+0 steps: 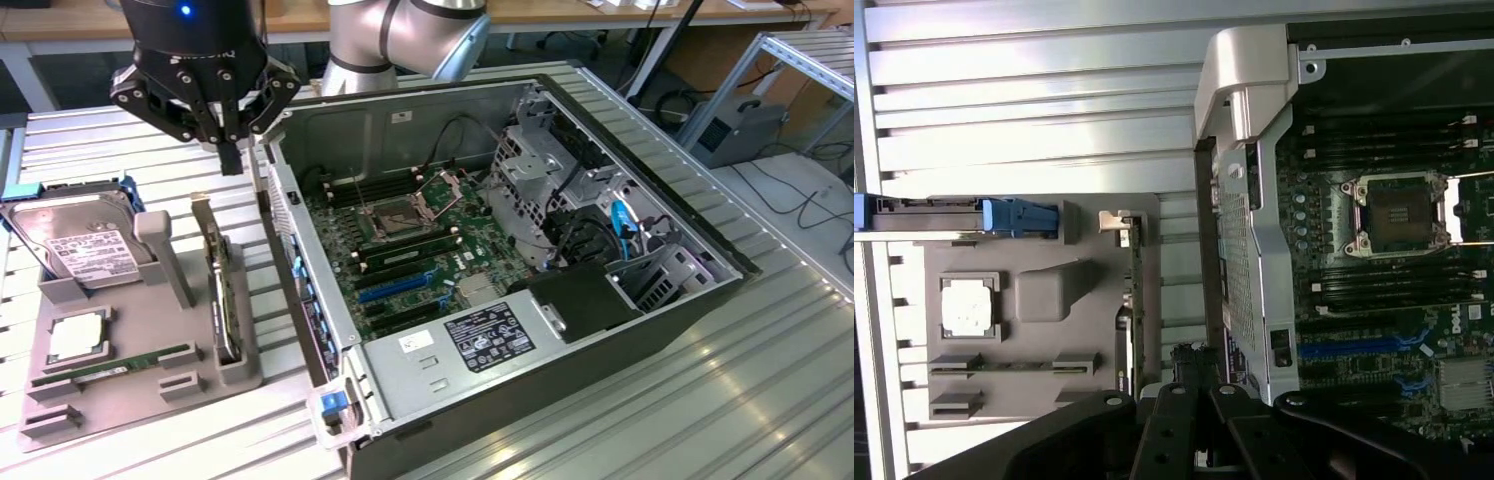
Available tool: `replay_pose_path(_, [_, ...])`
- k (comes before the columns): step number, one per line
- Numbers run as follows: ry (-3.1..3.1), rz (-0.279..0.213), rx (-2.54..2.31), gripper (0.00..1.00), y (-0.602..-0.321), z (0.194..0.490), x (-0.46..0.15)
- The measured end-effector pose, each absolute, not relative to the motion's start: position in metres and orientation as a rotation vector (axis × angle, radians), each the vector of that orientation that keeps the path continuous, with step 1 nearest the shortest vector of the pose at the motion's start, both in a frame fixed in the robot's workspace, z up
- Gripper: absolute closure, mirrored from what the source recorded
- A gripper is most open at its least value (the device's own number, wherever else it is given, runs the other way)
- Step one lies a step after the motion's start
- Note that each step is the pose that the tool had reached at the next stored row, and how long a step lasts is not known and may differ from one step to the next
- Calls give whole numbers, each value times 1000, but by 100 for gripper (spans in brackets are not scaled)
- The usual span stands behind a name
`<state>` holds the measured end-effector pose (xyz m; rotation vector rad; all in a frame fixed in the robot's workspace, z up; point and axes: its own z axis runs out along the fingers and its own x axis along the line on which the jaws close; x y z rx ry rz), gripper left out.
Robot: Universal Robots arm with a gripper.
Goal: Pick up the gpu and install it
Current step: 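Reach for the gpu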
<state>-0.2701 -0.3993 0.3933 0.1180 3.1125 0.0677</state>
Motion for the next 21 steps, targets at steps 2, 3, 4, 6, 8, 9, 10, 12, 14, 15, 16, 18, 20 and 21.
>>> replay_pose_path(2, [3113,68,118,89,-399,393,-271])
replay_pose_path(3, [3113,68,118,89,-399,393,-271])
replay_pose_path(4, [3113,68,118,89,-399,393,-271])
replay_pose_path(6, [3112,68,118,89,-399,393,-272])
replay_pose_path(8, [3113,68,118,89,-399,393,-272])
replay_pose_path(9, [3113,68,118,89,-399,393,-273])
replay_pose_path(10, [3113,68,118,89,-399,393,-273])
replay_pose_path(12, [3112,68,118,89,-399,393,-273])
replay_pose_path(14, [3112,68,118,89,-399,393,-274])
replay_pose_path(15, [3113,68,118,89,-399,393,-274])
replay_pose_path(16, [3112,68,118,89,-399,393,-275])
replay_pose_path(18, [3113,68,118,89,-399,393,-276])
replay_pose_path(20, [3112,68,118,89,-399,393,-279])
replay_pose_path(21, [3112,68,118,89,-399,393,-282])
